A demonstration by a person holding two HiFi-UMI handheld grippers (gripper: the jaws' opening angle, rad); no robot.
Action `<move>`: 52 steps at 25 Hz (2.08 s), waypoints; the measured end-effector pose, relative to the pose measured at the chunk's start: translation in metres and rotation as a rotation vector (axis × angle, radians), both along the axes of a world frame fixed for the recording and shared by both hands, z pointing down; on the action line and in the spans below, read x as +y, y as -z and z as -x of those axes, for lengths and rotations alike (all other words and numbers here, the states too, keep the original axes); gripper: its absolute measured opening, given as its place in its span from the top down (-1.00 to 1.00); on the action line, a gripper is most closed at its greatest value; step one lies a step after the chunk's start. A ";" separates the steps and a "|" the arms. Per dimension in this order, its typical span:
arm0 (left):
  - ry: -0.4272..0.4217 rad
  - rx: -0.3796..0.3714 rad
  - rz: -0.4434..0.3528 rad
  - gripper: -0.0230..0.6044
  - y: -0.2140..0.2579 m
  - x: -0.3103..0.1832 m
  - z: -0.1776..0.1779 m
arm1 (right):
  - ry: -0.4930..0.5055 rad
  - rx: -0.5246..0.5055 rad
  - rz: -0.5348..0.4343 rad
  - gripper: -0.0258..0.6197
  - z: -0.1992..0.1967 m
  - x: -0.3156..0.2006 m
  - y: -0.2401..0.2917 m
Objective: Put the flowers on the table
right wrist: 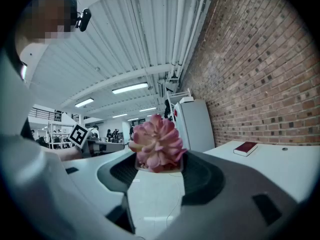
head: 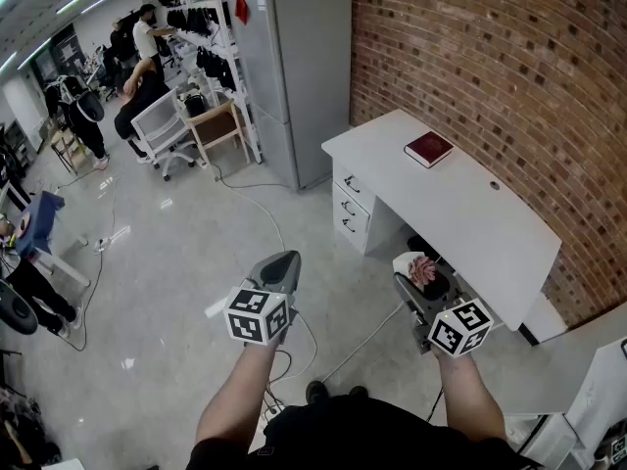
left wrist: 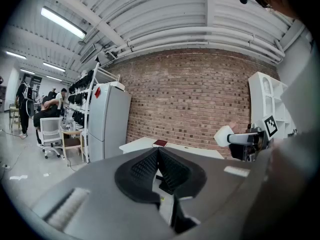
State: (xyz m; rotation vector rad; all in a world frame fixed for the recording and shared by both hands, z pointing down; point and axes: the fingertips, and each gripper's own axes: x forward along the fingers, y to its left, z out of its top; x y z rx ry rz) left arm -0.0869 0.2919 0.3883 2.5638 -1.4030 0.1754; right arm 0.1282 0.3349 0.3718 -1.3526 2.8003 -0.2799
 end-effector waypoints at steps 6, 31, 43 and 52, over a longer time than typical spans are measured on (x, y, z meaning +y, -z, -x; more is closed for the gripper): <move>-0.003 -0.001 0.002 0.89 0.001 0.004 -0.005 | -0.005 -0.002 -0.003 0.09 -0.006 0.004 0.002; -0.002 -0.014 -0.030 0.89 0.011 0.022 -0.062 | 0.005 -0.060 -0.035 0.09 -0.070 0.023 0.015; 0.011 -0.010 -0.016 0.89 0.002 0.005 -0.056 | 0.016 -0.073 0.003 0.09 -0.070 0.006 0.003; 0.011 0.003 0.011 0.89 -0.013 -0.055 -0.039 | 0.018 -0.064 0.041 0.09 -0.053 -0.059 -0.012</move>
